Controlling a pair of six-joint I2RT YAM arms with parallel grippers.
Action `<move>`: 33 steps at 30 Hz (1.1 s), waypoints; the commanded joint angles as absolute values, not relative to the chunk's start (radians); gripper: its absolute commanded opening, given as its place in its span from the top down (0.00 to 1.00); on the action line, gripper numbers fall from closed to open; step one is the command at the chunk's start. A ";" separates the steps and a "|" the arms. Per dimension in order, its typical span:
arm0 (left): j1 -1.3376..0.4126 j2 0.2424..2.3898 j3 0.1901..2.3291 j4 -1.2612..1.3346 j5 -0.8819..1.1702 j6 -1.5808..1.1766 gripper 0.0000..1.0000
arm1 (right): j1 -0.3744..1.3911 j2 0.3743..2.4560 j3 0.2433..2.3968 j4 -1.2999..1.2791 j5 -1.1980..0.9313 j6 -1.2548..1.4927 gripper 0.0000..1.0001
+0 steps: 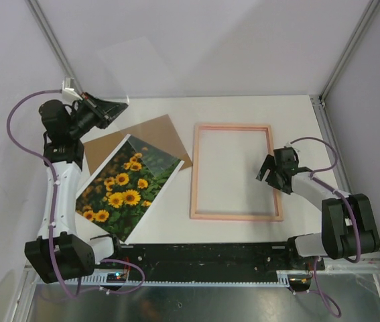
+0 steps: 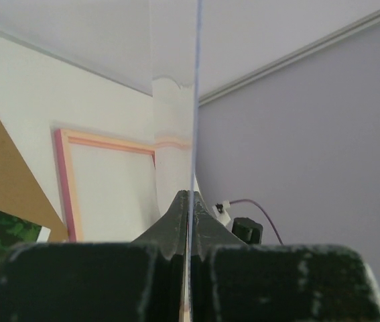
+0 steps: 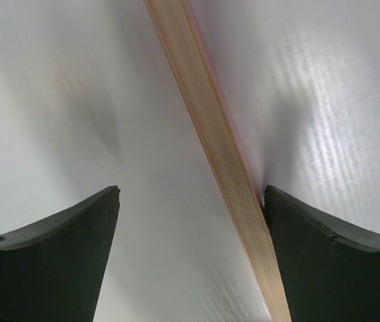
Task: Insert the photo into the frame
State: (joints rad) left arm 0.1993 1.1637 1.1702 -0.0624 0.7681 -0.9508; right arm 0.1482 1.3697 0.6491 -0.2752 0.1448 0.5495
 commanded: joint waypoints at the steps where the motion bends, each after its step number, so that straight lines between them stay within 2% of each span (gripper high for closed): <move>1: 0.166 1.180 1.156 -0.006 0.826 -0.946 1.00 | 0.226 1.370 0.625 -0.251 0.098 0.579 0.09; 11: 0.119 1.255 1.149 -0.006 0.925 -0.921 1.00 | 0.284 1.425 0.628 -0.159 0.036 0.525 0.15; 18: 0.107 1.319 1.145 -0.006 0.973 -0.904 1.00 | 0.285 1.486 0.695 -0.187 0.035 0.485 0.14; 27: 0.084 1.455 1.220 -0.006 1.053 -0.887 1.00 | 0.124 1.335 0.733 -0.299 0.049 0.544 0.09; 33: -0.006 1.583 1.284 -0.006 1.090 -0.889 1.00 | 0.000 1.298 0.792 -0.297 0.031 0.569 0.09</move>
